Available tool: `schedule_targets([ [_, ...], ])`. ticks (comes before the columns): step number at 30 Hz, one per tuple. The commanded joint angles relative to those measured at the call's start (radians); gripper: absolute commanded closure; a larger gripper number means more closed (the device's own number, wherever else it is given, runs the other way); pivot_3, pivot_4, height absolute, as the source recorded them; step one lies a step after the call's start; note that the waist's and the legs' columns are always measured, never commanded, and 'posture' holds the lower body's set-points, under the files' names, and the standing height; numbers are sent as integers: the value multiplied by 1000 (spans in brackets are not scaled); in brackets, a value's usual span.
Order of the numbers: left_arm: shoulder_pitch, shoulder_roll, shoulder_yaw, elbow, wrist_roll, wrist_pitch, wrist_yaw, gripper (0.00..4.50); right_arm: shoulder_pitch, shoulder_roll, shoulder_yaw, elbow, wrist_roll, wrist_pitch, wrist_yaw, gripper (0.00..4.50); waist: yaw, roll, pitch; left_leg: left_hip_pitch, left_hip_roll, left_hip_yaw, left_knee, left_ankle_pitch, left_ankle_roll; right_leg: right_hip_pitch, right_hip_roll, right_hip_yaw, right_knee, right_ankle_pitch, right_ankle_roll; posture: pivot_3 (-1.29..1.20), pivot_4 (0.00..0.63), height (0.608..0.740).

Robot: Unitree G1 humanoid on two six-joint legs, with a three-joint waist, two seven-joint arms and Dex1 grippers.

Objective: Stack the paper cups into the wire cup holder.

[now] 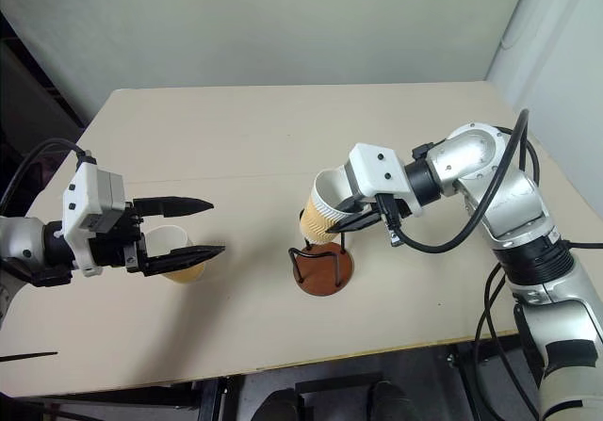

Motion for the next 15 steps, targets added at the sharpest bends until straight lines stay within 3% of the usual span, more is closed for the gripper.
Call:
schedule_targets([
  [1, -13, 10, 27, -17, -5, -5, 12, 794, -2, 5, 2, -24, -10, -16, 4, 2845, 0, 0, 0, 0, 1, 0, 0, 0, 0, 0, 1, 0, 1, -1, -2, 0, 150, 740],
  [8, -106, -22, -31, 40, 73, -41, 120, 794, -62, 30, -42, 98, -63, -74, -53, 457, 0, 0, 0, 1, 3, 0, 4, 0, 0, -1, 2, 0, 5, 0, -6, 0, 150, 740],
  [12, -264, -116, -167, 127, 206, -61, 290, 794, -194, 108, -34, 451, -206, -217, -217, 457, 0, 1, 0, 2, 6, 0, 5, 0, 1, -2, 1, 0, 4, 4, -11, 0, 150, 740],
  [15, -344, -201, -286, 162, 255, -39, 334, 794, -249, 156, 3, 711, -288, -355, -244, 457, 1, 0, 0, 2, 7, -2, 3, 1, 1, -4, -1, 0, 4, 8, -13, 0, 150, 740],
])
